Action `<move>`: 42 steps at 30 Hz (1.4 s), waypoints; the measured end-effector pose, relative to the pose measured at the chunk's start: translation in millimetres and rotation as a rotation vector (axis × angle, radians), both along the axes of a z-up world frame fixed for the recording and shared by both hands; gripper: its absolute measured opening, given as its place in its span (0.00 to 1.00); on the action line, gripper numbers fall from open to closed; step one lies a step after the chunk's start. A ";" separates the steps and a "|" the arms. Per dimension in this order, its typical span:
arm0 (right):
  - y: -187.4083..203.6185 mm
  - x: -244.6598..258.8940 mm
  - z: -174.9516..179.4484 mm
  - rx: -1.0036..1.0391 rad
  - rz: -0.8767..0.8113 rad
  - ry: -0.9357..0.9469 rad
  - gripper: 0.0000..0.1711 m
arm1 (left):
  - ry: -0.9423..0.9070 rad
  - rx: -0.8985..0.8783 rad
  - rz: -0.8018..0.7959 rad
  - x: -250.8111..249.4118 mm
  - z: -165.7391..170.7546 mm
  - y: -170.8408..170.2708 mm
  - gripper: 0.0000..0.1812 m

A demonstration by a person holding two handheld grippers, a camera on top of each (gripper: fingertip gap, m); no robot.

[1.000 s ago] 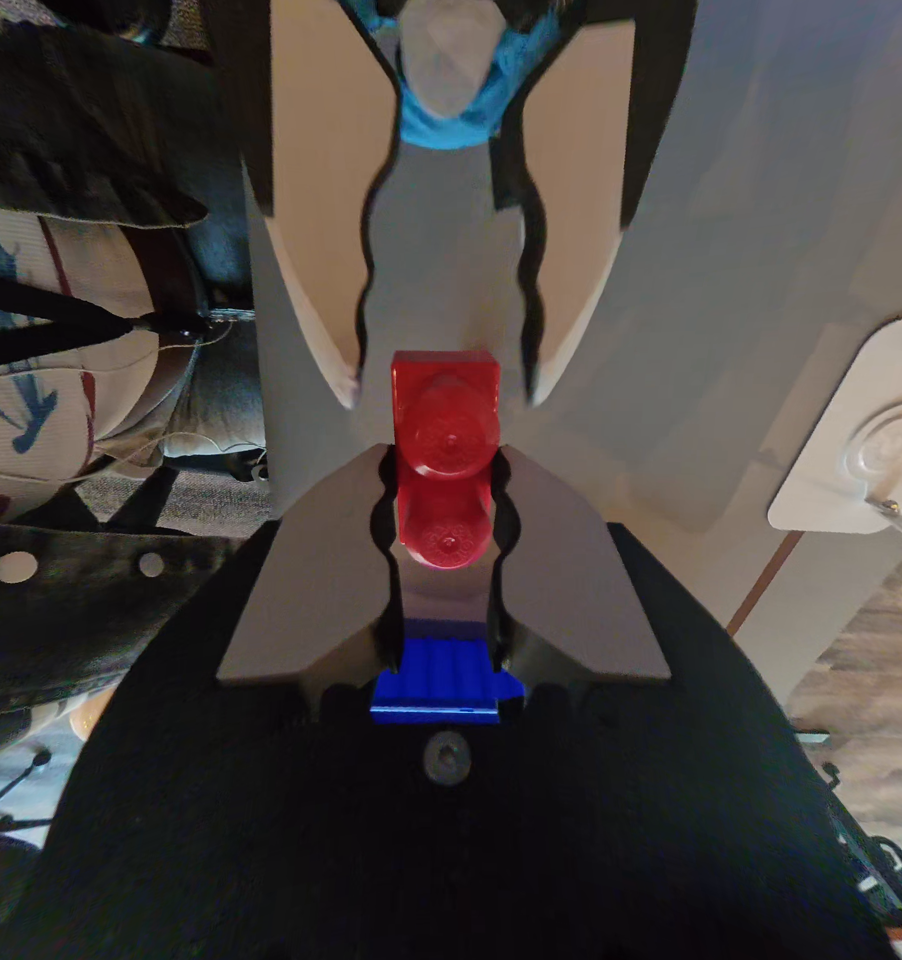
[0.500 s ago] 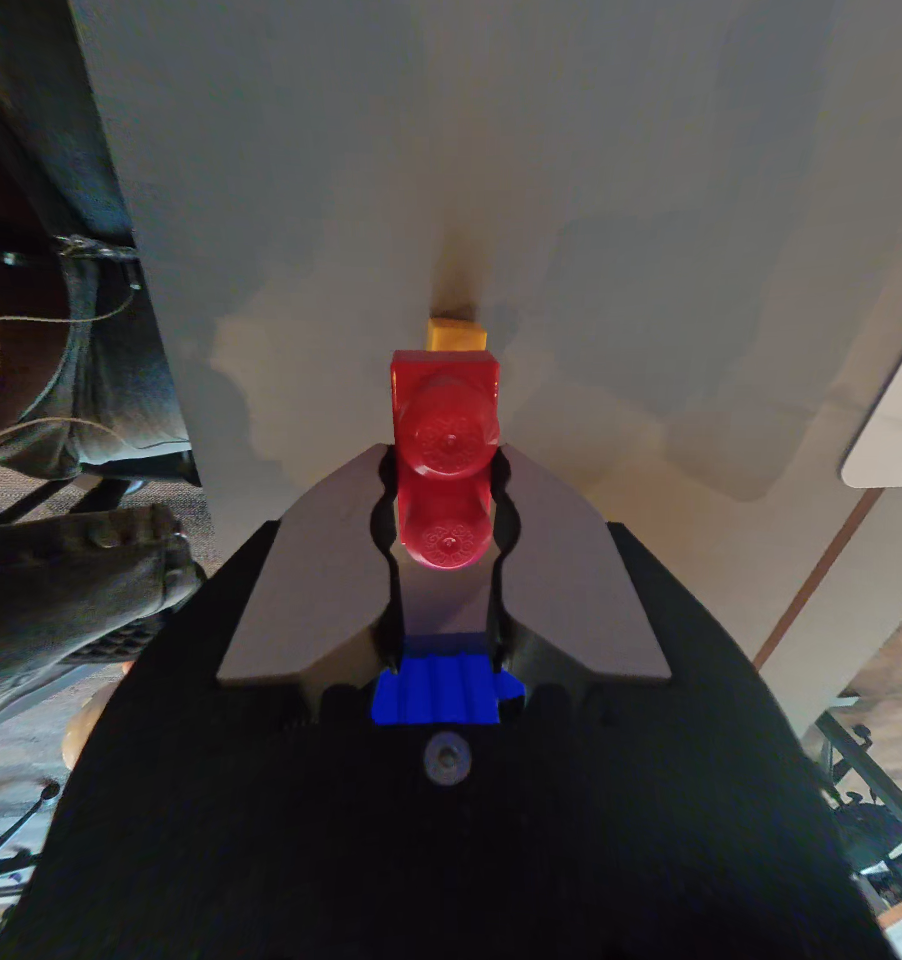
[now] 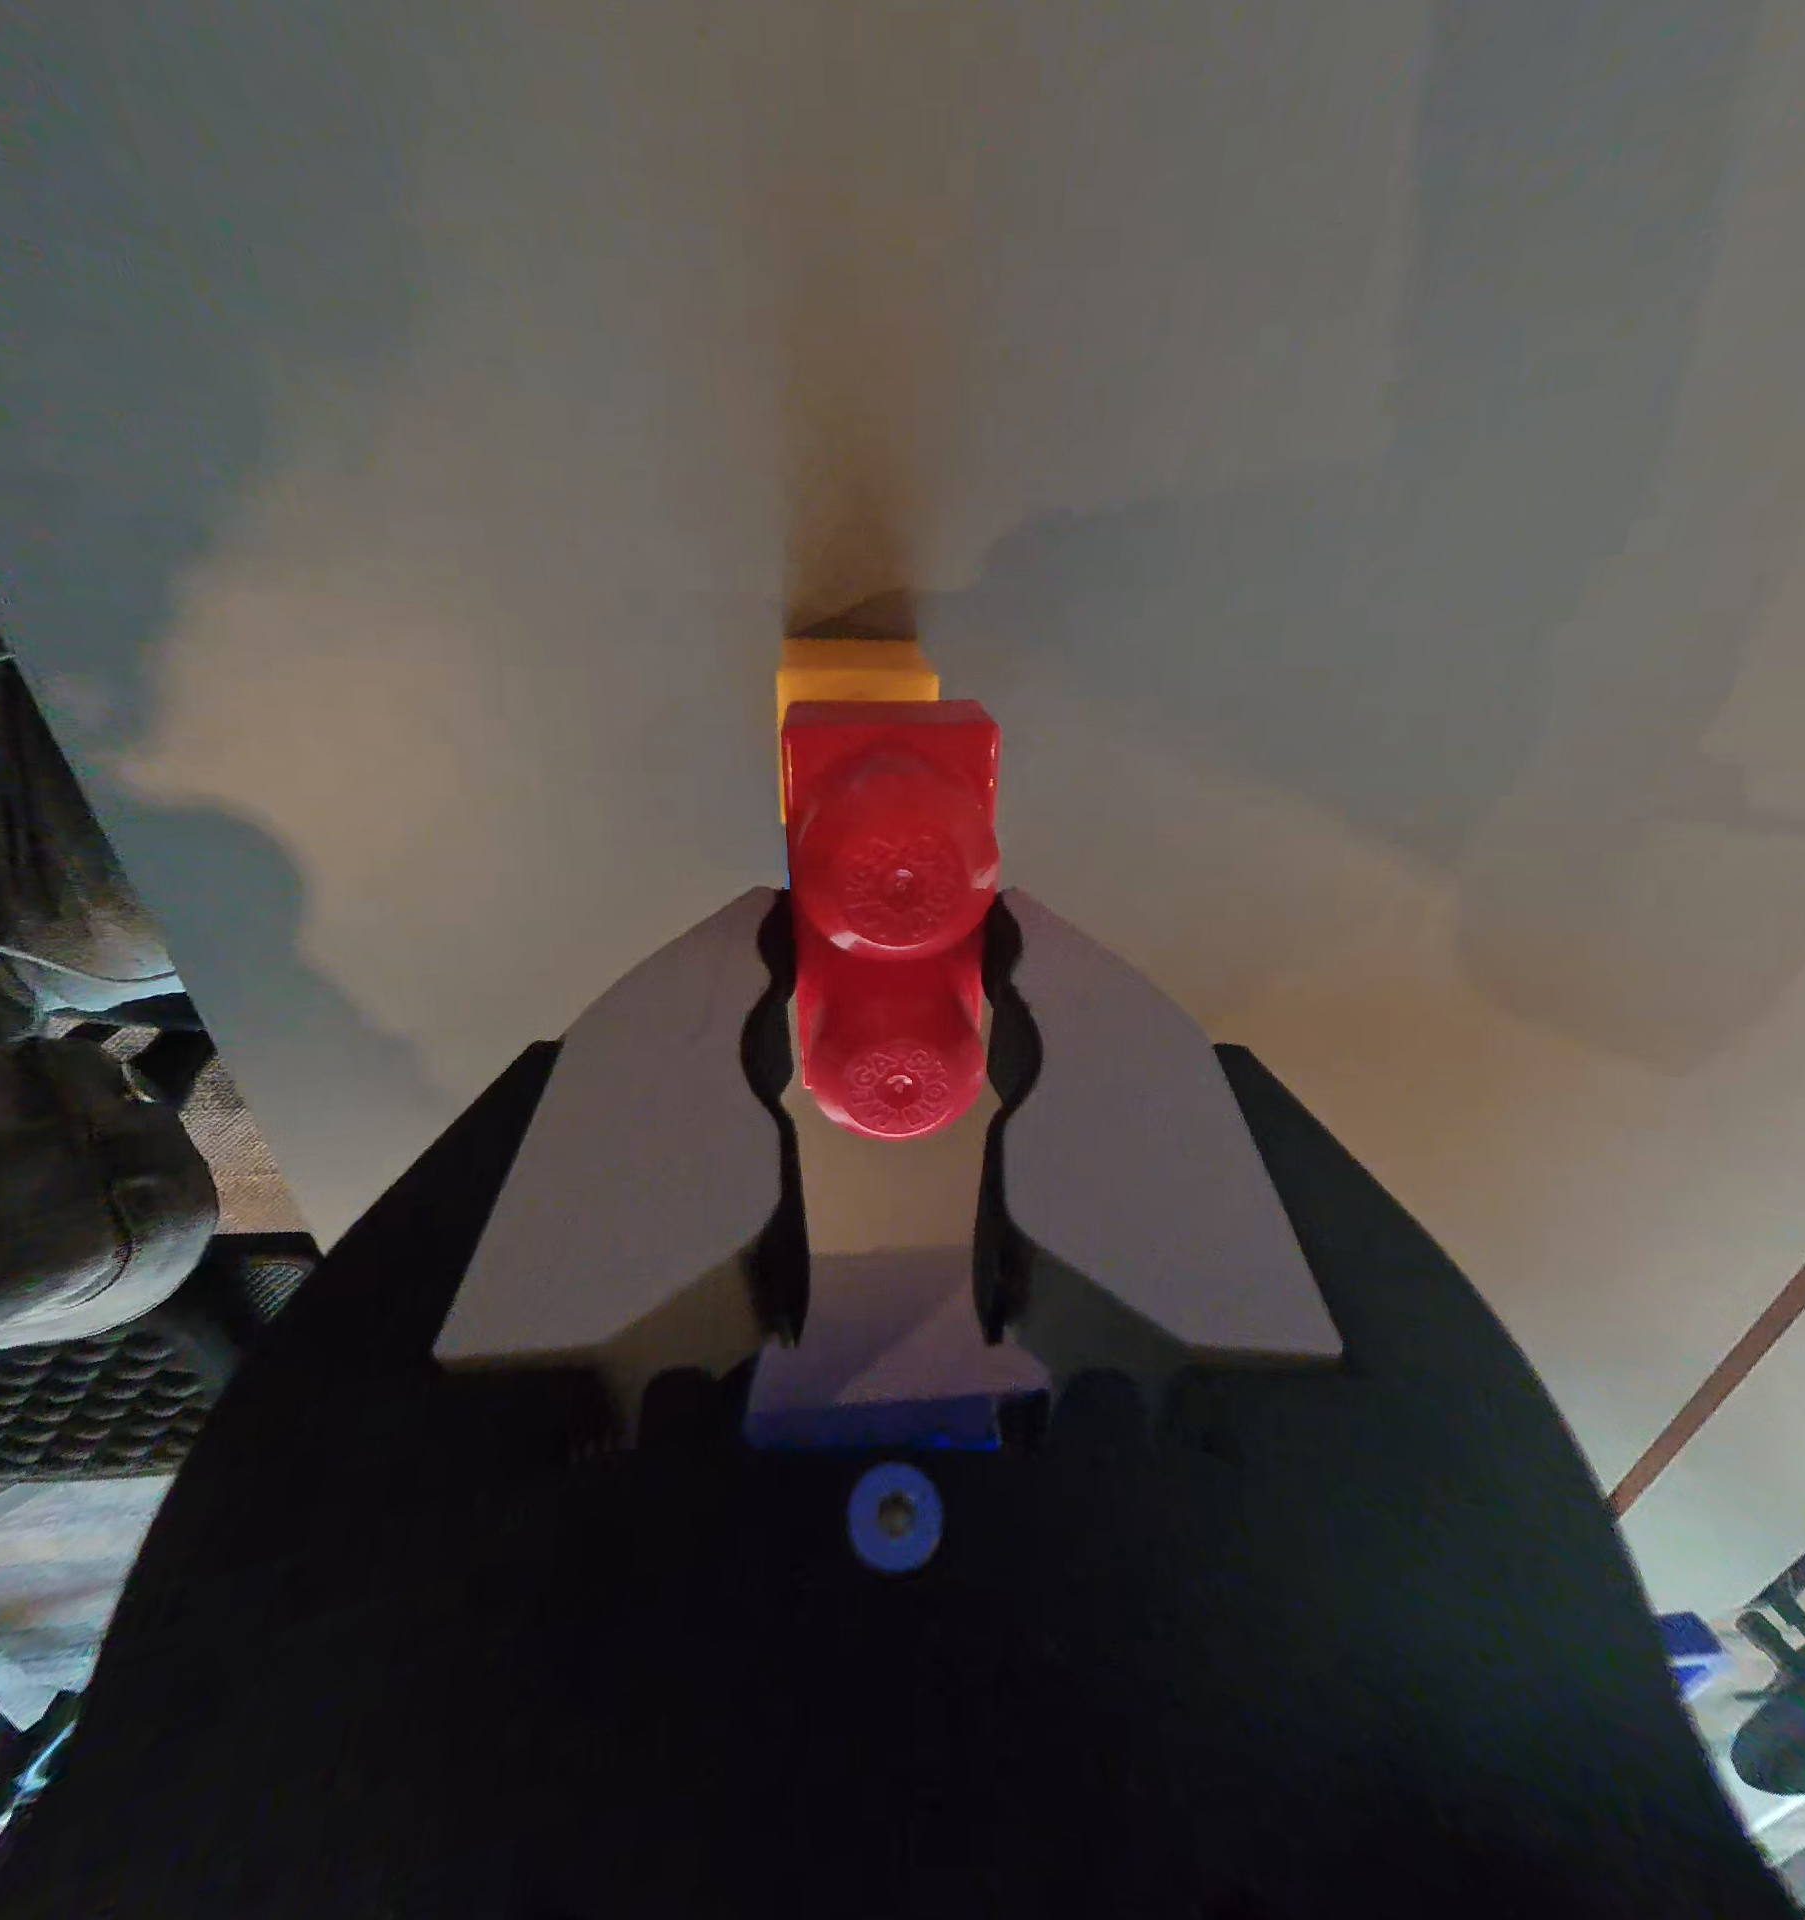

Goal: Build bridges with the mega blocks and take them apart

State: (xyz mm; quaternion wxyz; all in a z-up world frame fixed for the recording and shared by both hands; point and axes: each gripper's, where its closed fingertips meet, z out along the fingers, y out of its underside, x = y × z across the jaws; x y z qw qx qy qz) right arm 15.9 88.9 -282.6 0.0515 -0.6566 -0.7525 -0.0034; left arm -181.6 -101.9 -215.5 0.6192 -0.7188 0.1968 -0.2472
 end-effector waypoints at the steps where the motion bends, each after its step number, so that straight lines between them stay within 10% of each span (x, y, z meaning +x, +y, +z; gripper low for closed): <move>1: -0.1 -0.3 -1.6 -0.002 0.000 -0.001 0.20 | -0.004 -0.001 -0.002 -0.5 -0.6 0.3 0.33; 42: -3.4 1.5 -31.4 -0.039 -0.034 -0.183 0.20 | -0.025 -0.057 -0.073 -5.3 -36.3 9.6 0.35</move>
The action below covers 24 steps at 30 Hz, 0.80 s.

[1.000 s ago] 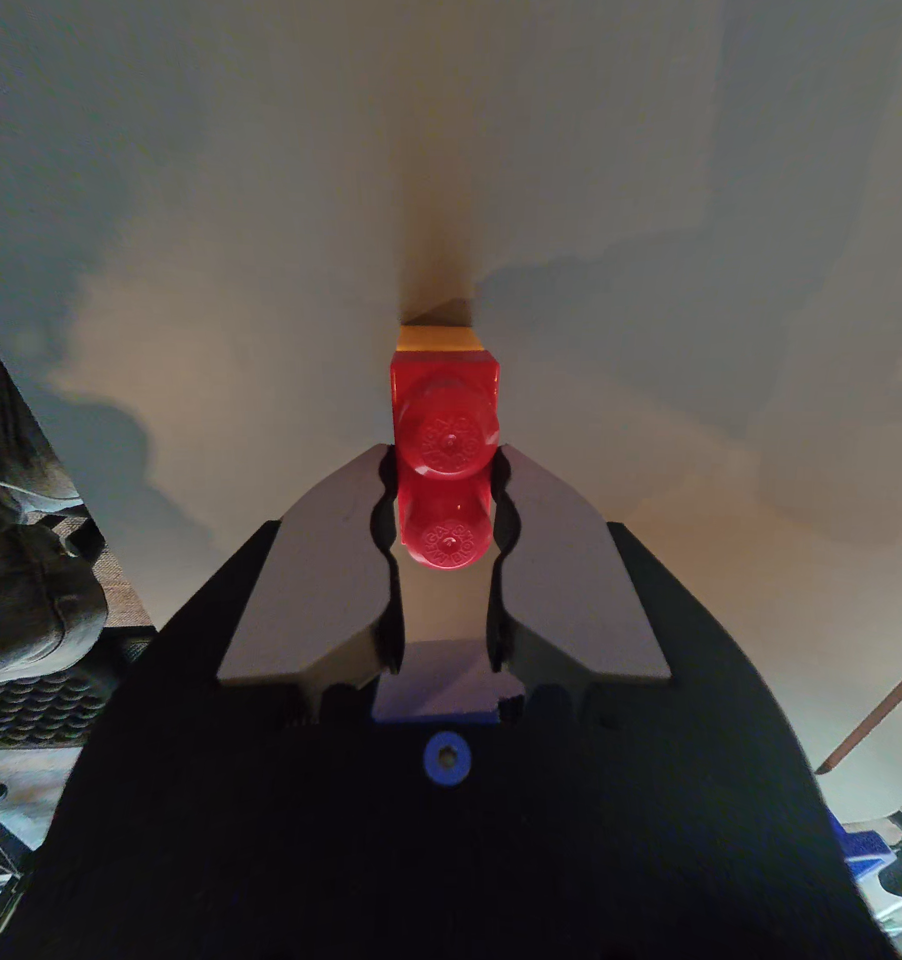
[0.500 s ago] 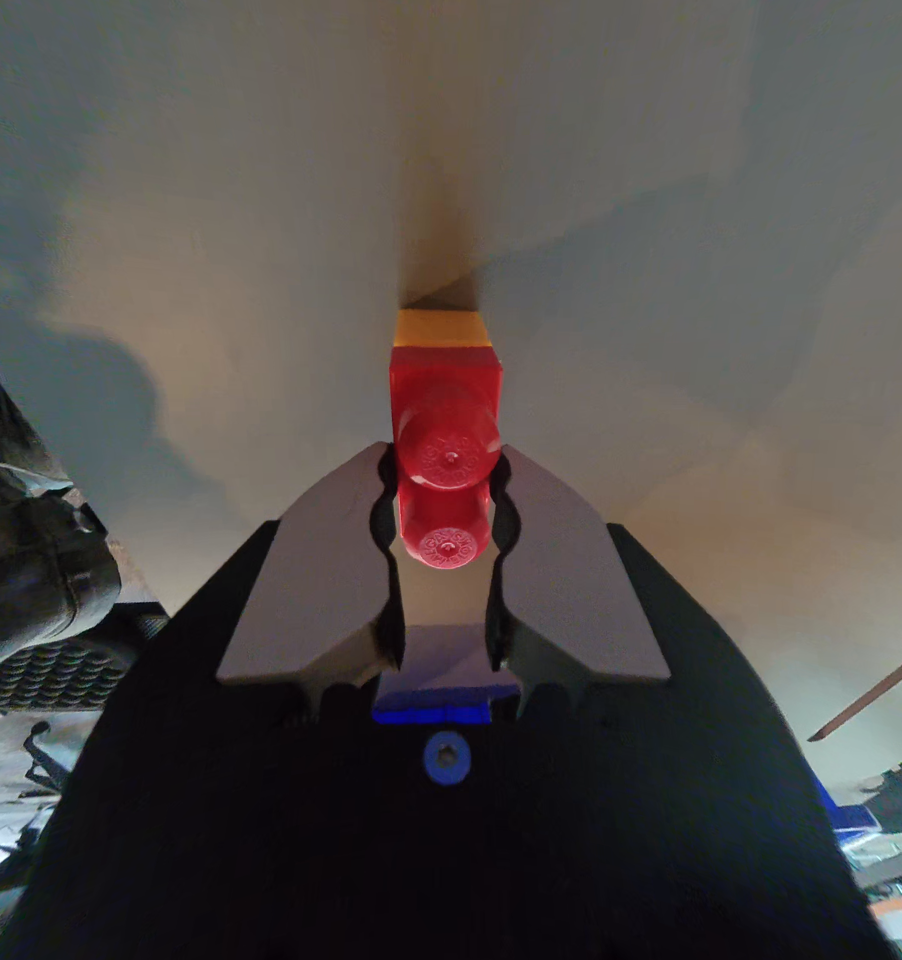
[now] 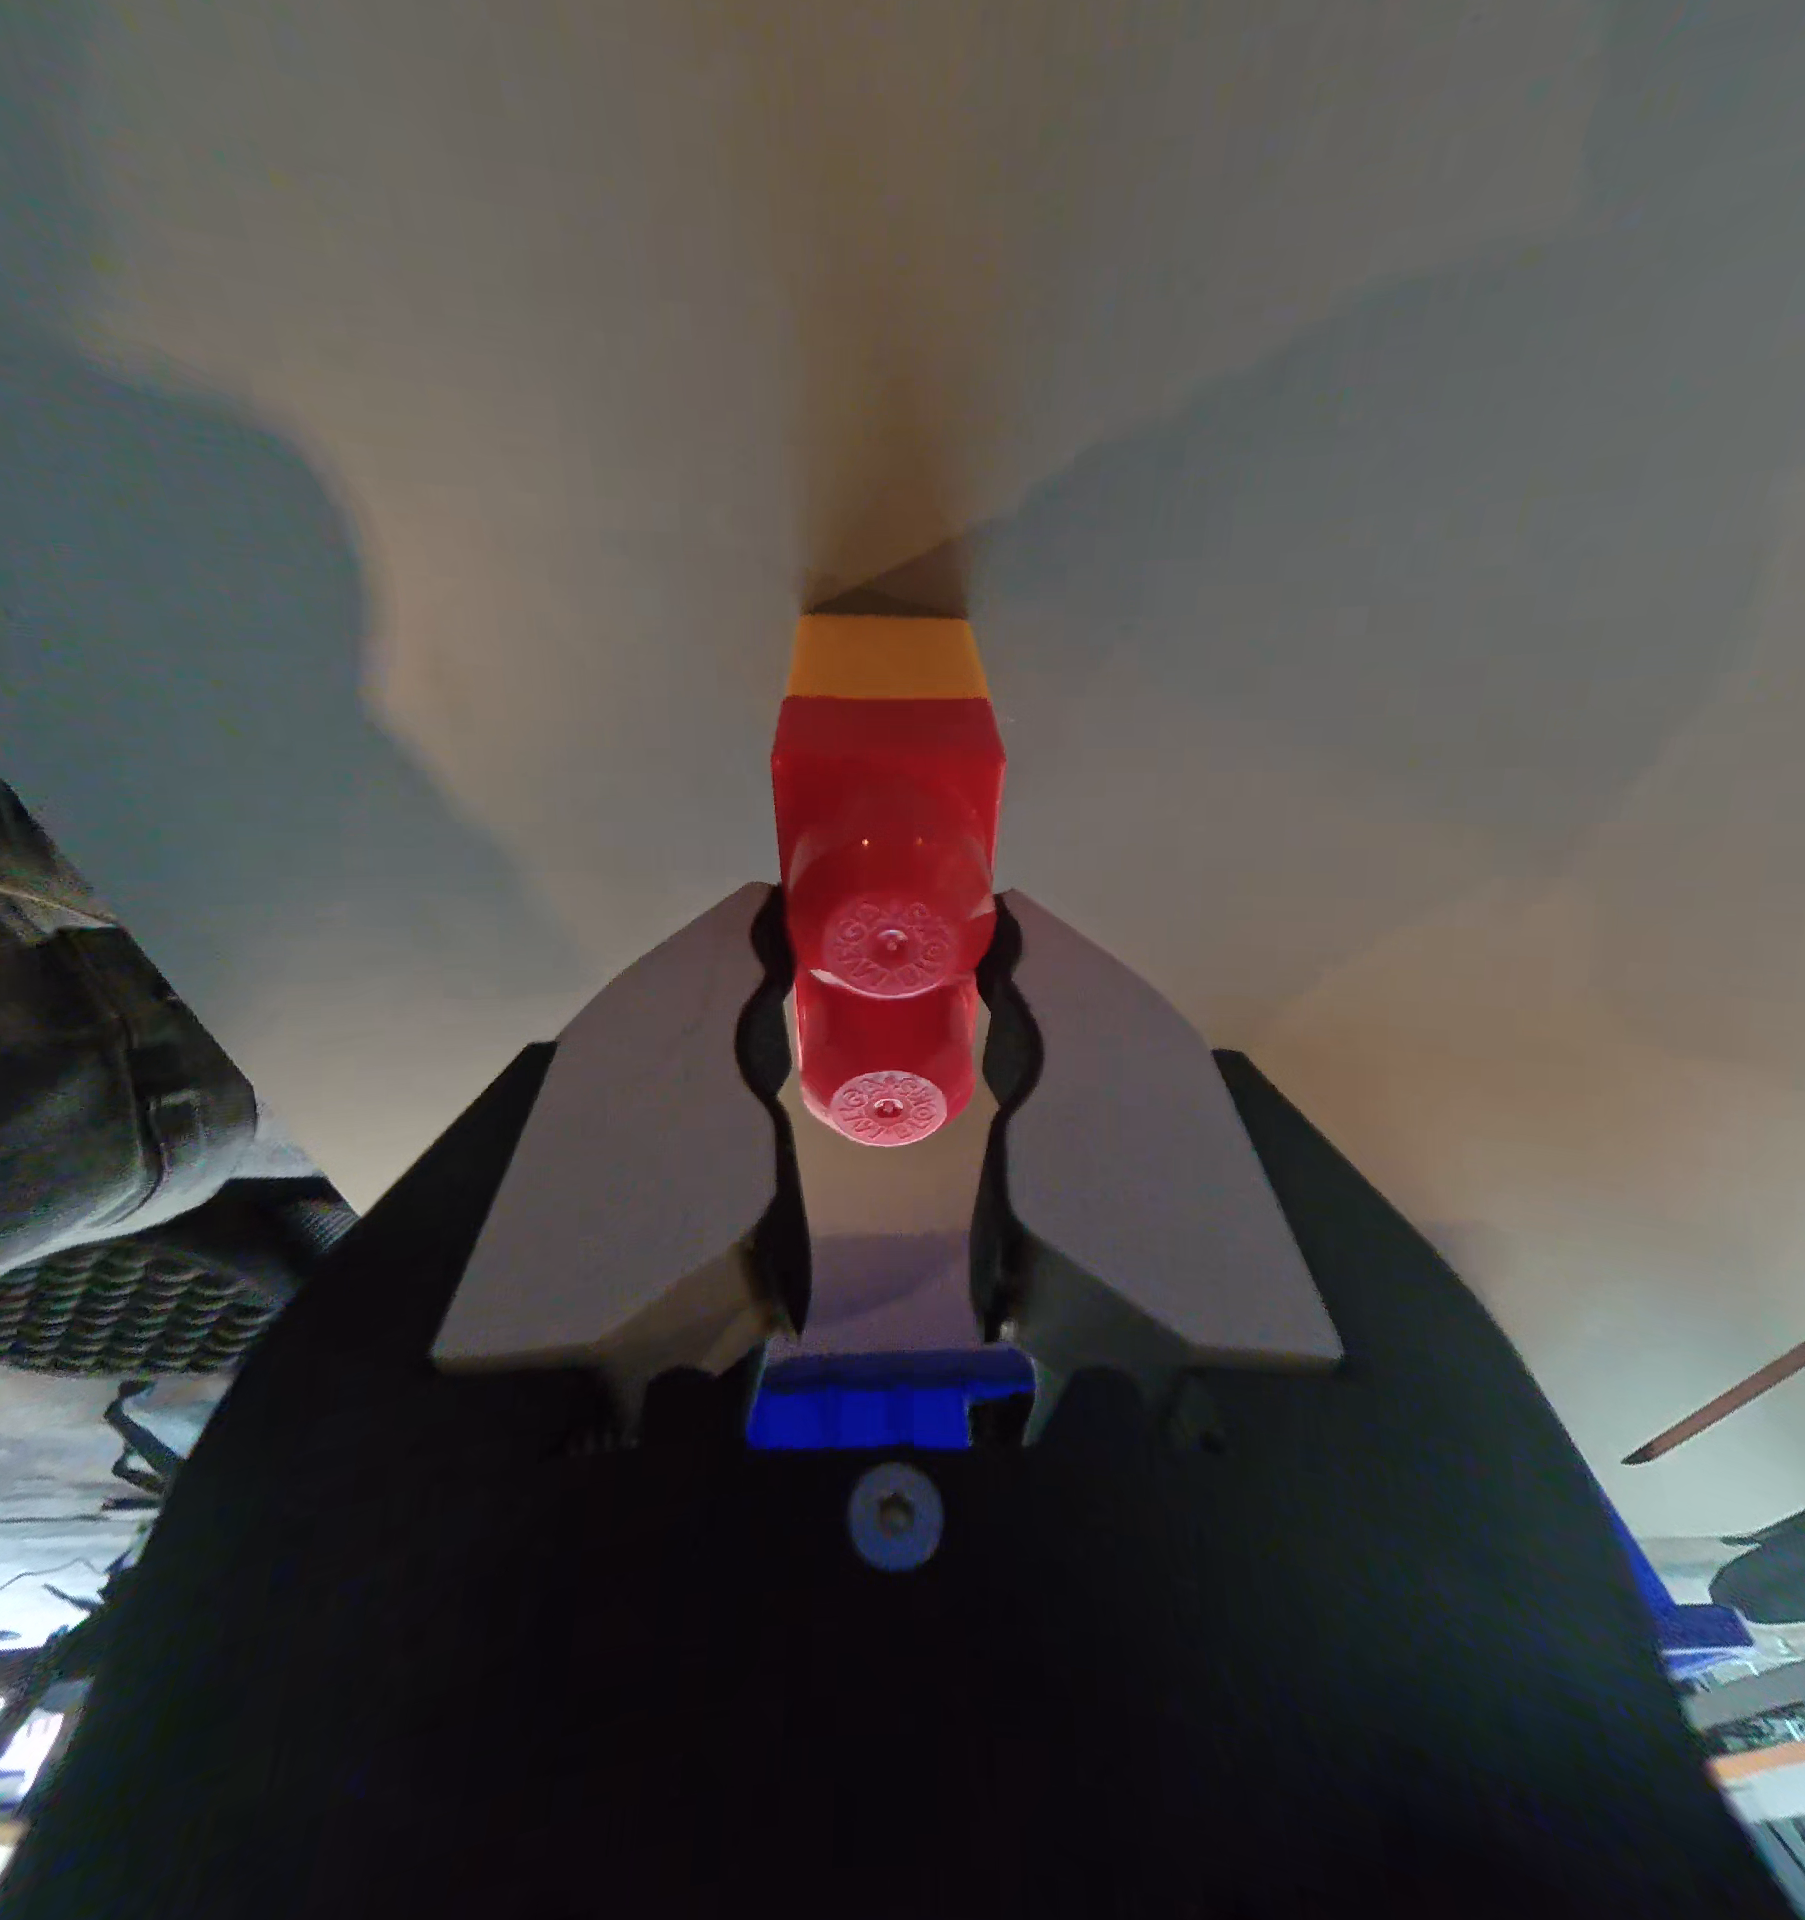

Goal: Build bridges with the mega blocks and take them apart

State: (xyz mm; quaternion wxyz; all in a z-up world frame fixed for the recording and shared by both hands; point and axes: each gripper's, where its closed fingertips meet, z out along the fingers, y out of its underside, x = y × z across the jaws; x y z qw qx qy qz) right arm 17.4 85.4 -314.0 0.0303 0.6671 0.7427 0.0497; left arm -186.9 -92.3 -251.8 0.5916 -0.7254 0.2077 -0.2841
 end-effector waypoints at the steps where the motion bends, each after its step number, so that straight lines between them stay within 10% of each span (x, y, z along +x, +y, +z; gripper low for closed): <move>1: 0.0 -0.2 -0.2 0.004 -0.005 0.010 0.20 | 0.004 -0.001 0.001 -0.5 -0.7 0.0 0.35; 13: 2.6 0.6 4.5 -0.009 -0.063 0.024 0.20 | 0.017 0.053 -0.011 6.0 11.8 -4.4 0.34; 24: 56.1 55.6 120.4 0.051 -0.340 0.074 0.20 | 0.064 0.043 -0.026 15.2 7.2 -3.6 0.34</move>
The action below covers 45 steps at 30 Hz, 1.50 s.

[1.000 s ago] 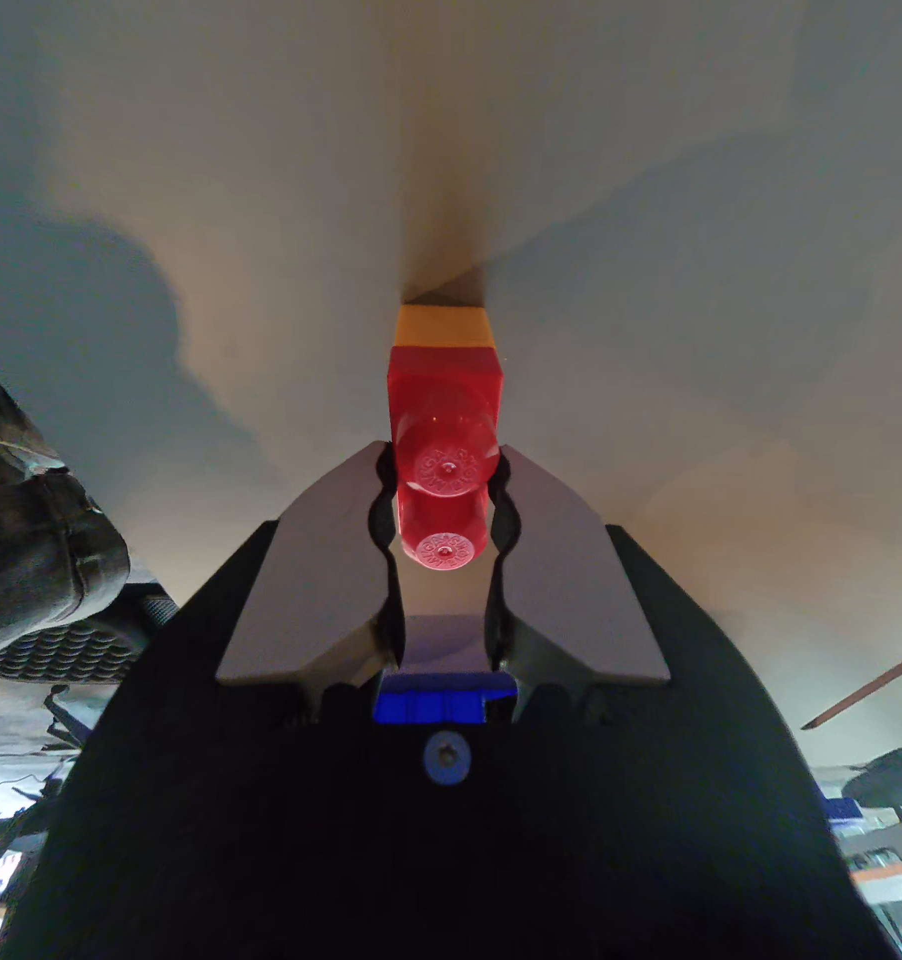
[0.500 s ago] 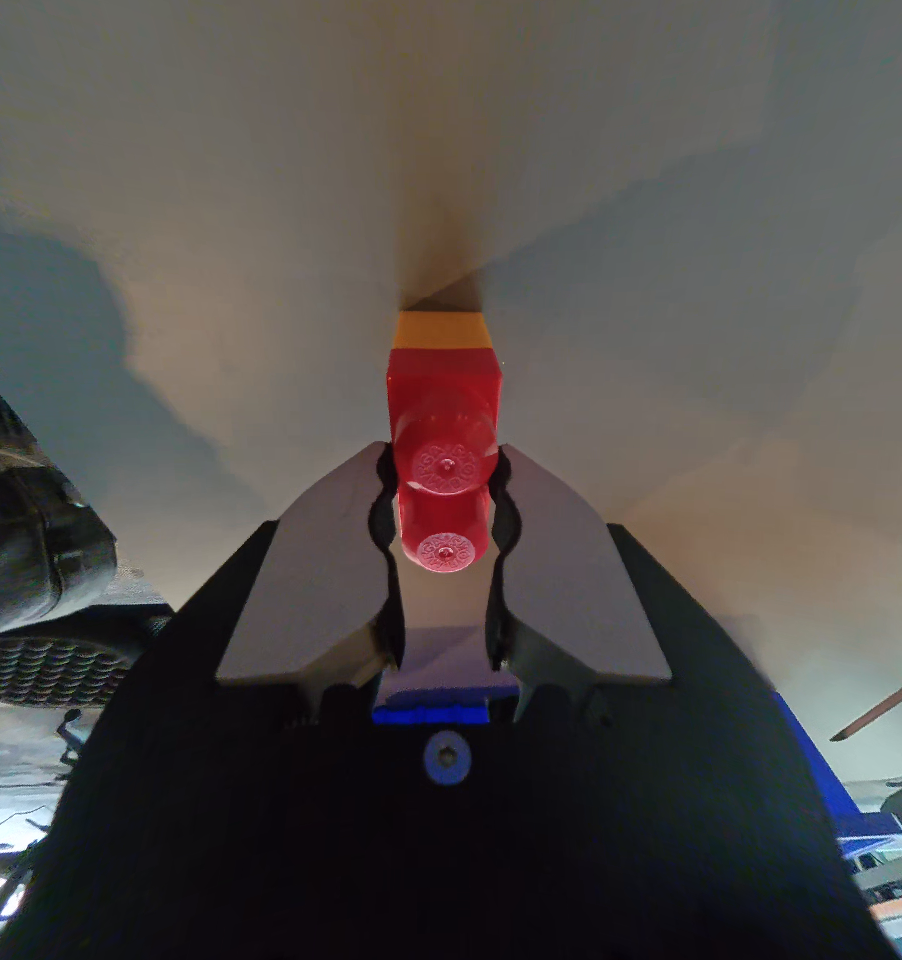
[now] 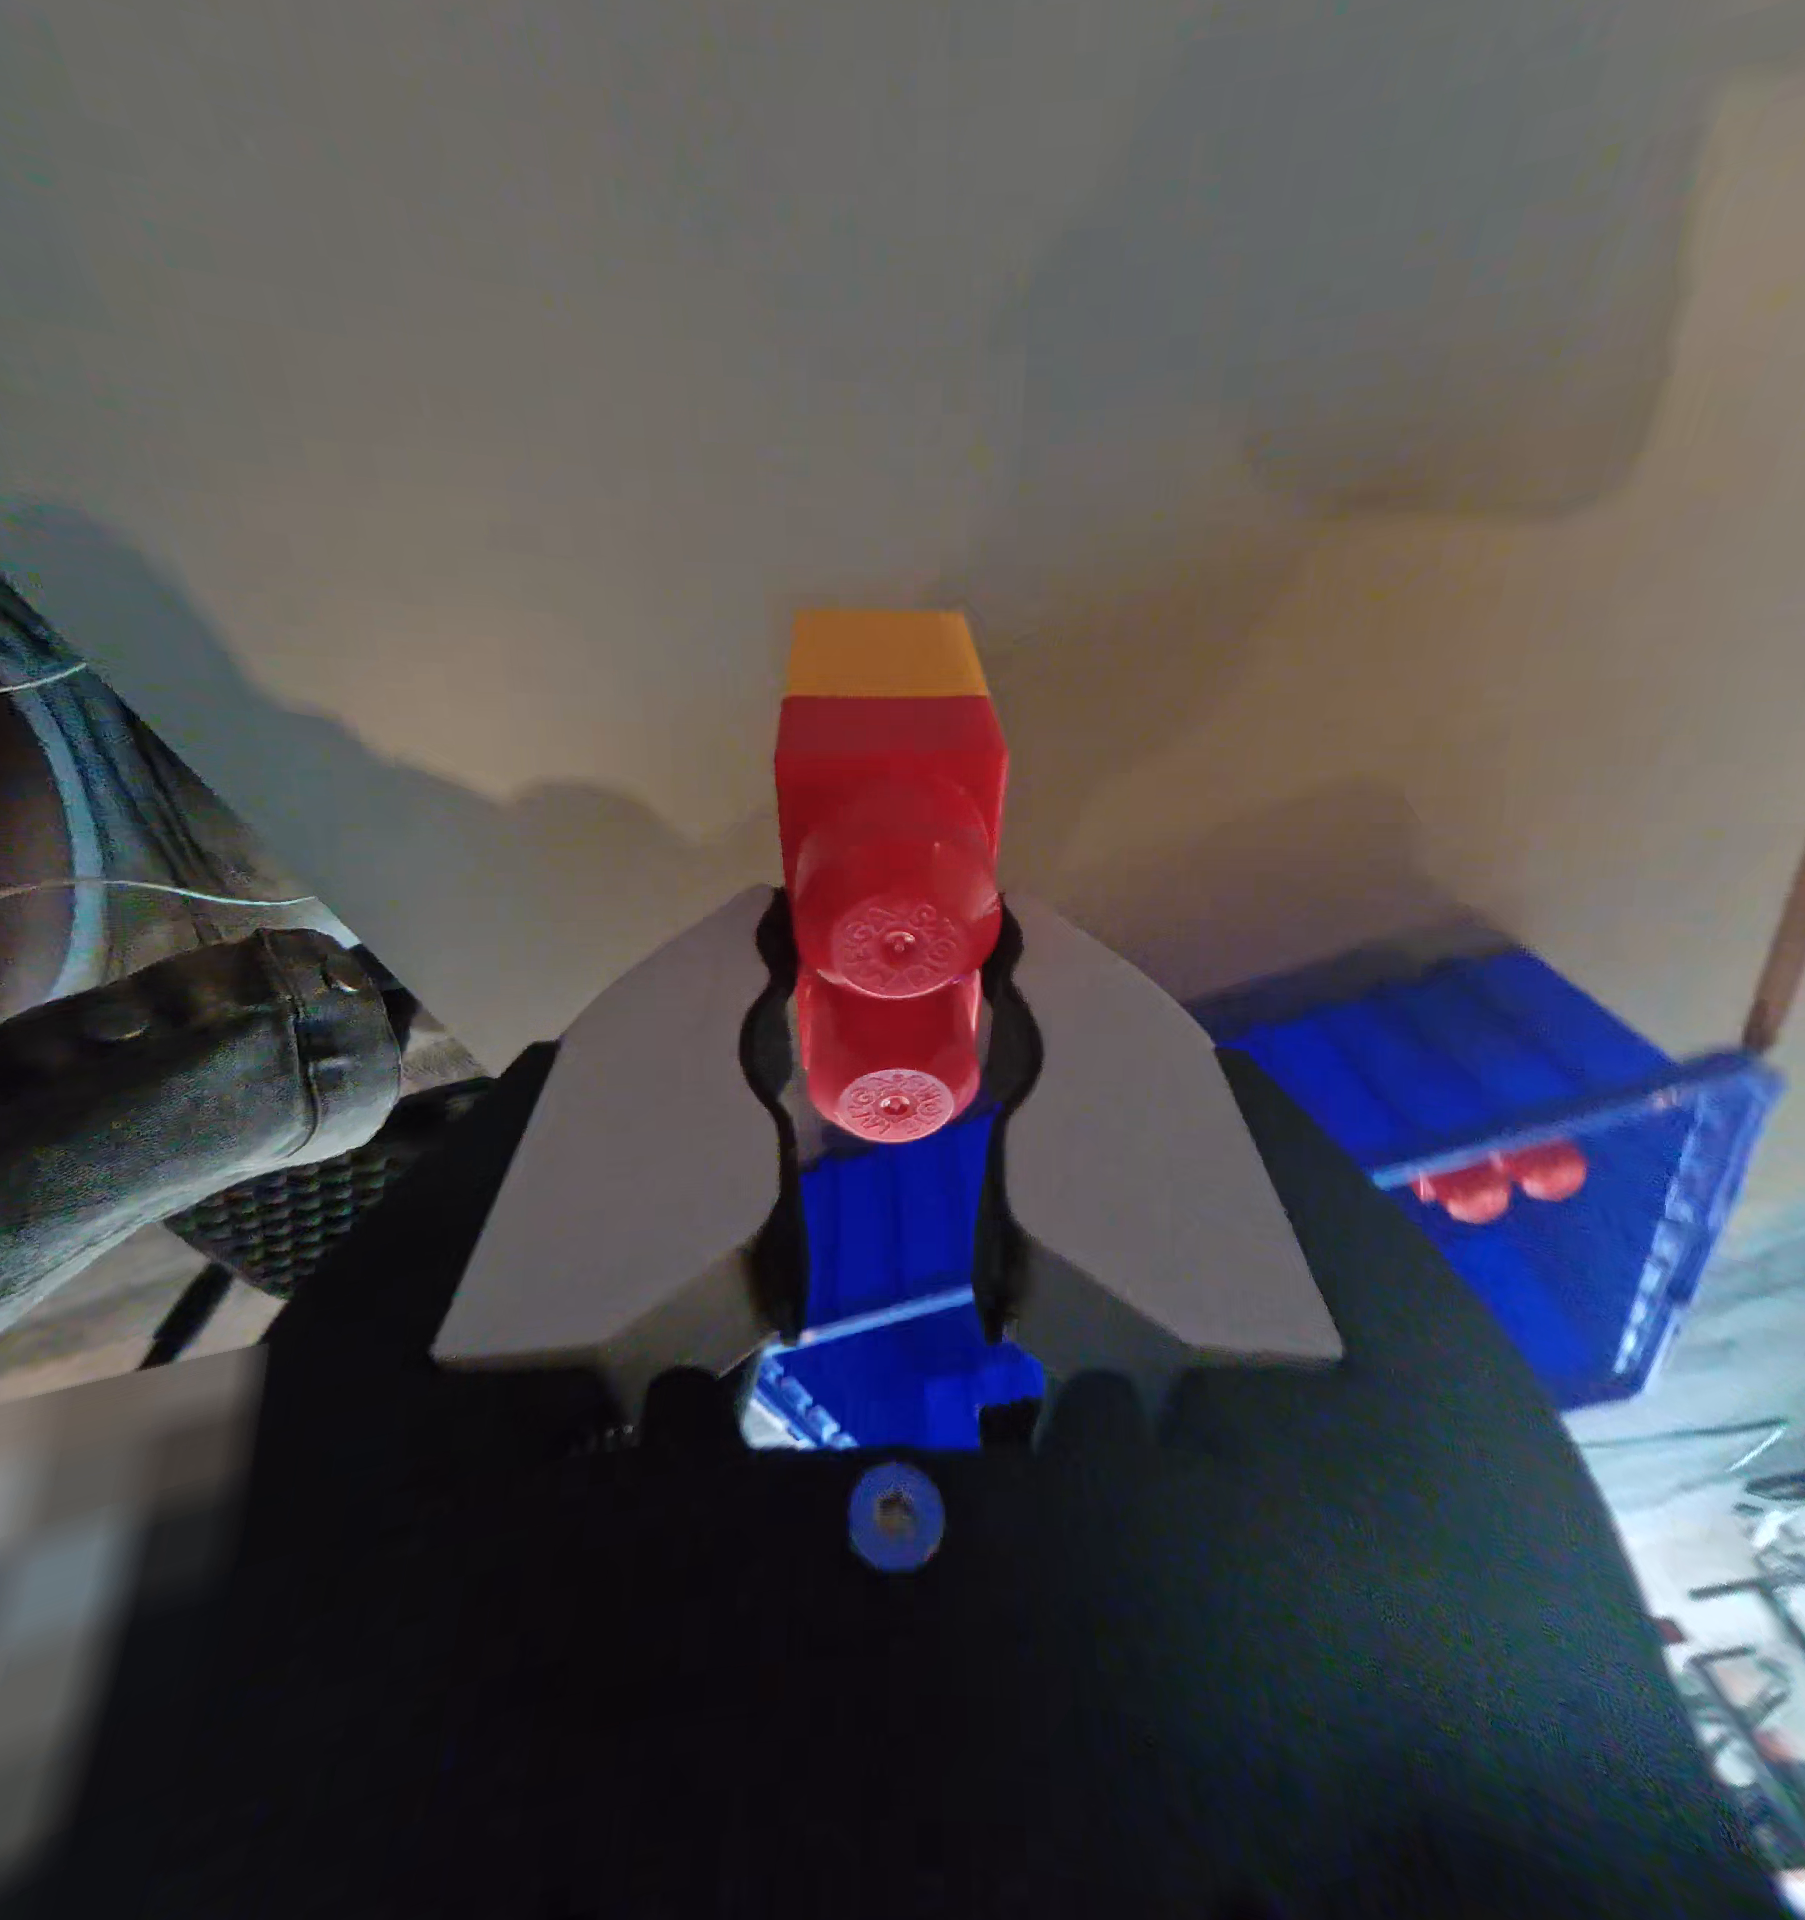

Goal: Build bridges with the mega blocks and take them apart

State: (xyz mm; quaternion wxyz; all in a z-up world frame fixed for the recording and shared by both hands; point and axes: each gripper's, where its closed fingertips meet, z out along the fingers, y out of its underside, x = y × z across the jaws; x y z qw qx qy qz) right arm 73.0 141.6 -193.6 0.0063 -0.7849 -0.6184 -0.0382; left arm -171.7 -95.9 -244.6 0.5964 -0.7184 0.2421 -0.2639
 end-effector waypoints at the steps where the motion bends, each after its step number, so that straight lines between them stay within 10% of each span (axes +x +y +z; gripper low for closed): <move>1: 7.7 11.3 9.9 0.009 -0.038 0.001 0.20 | 0.003 -0.001 0.000 0.2 -0.4 0.1 0.34; 11: 75.7 166.0 55.1 0.035 -0.494 -0.058 0.20 | 0.009 -0.002 0.014 -1.4 -2.5 2.6 0.34; 22: 132.0 300.4 8.7 -0.012 -0.955 -0.064 0.20 | 0.059 -0.007 0.033 6.6 -2.6 8.2 0.34; 45: 211.7 339.6 -100.4 -0.025 -1.128 -0.032 0.20 | 0.043 -0.035 0.029 29.0 4.5 48.4 0.33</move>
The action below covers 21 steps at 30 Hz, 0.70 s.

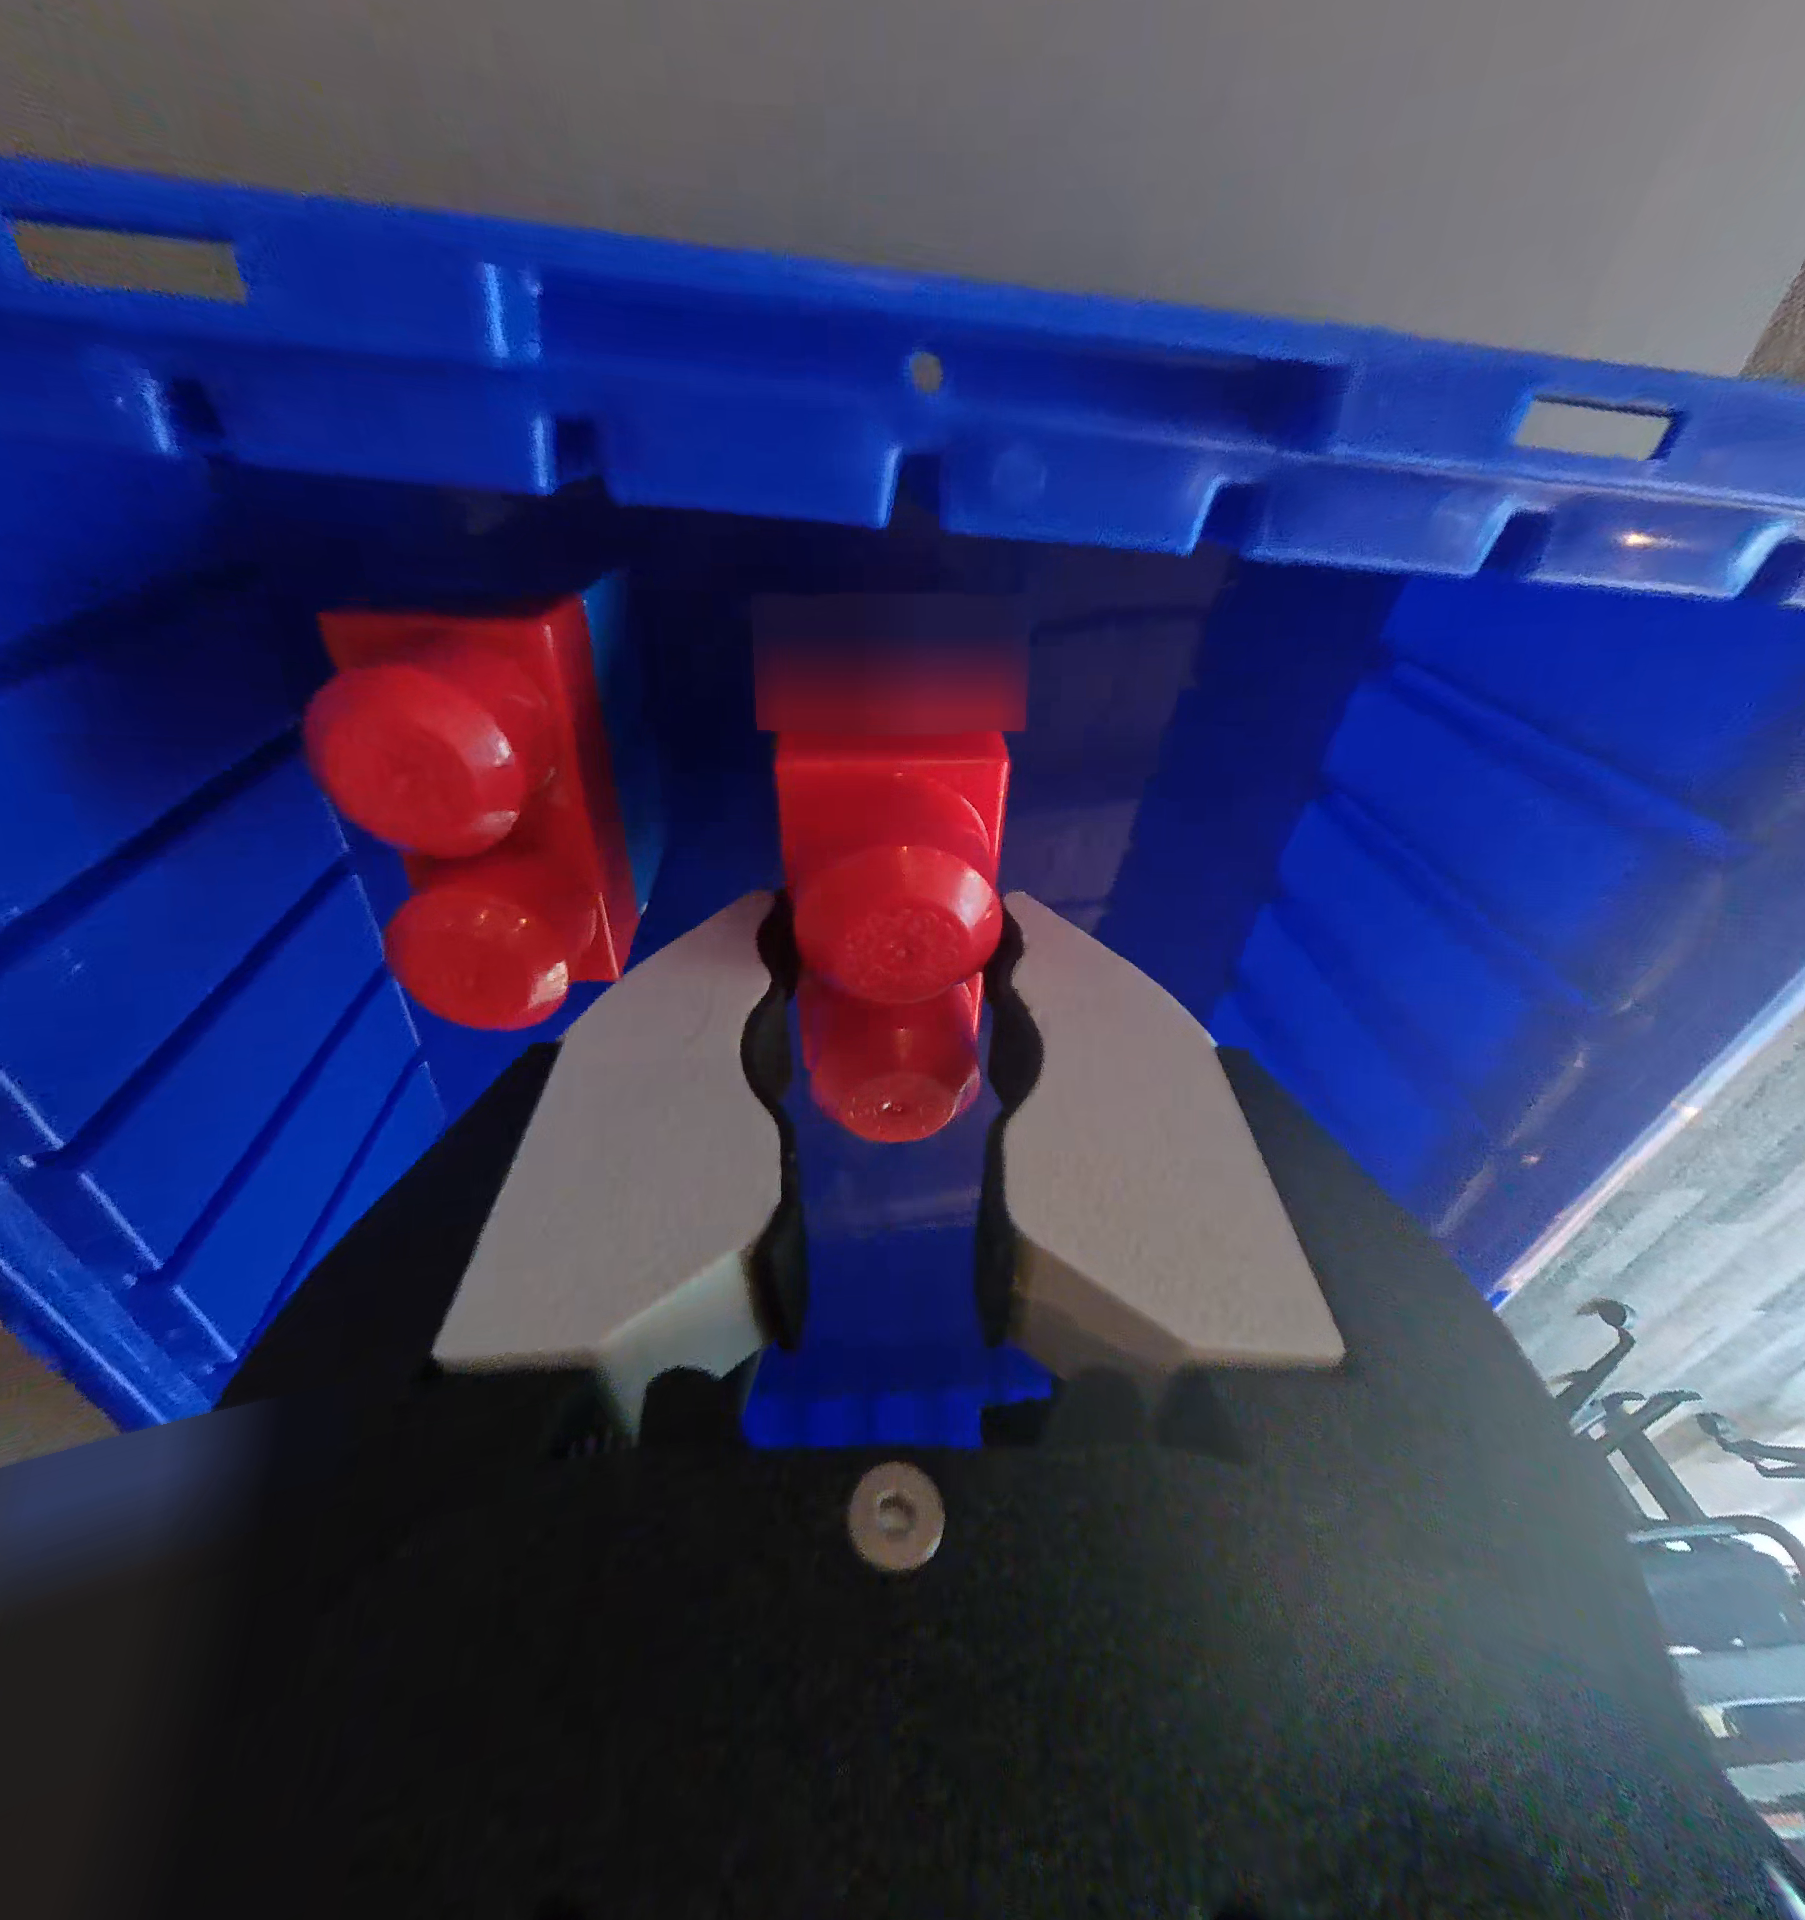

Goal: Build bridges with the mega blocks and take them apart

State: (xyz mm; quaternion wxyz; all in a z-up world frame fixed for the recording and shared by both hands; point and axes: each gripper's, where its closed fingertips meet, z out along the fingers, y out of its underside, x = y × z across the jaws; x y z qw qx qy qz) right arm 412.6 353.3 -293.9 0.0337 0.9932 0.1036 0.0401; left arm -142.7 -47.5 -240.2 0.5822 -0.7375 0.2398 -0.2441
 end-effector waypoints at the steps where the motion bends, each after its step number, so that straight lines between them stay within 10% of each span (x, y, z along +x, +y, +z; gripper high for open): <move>1: 0.5 -0.9 -1.5 0.000 -0.003 0.006 0.20 | -0.002 -0.004 -0.001 -0.3 -1.0 0.5 0.33; 21: 9.4 -3.5 -1.1 0.043 0.014 -0.026 0.26 | -0.006 -0.015 0.003 -4.6 -4.4 -1.3 0.33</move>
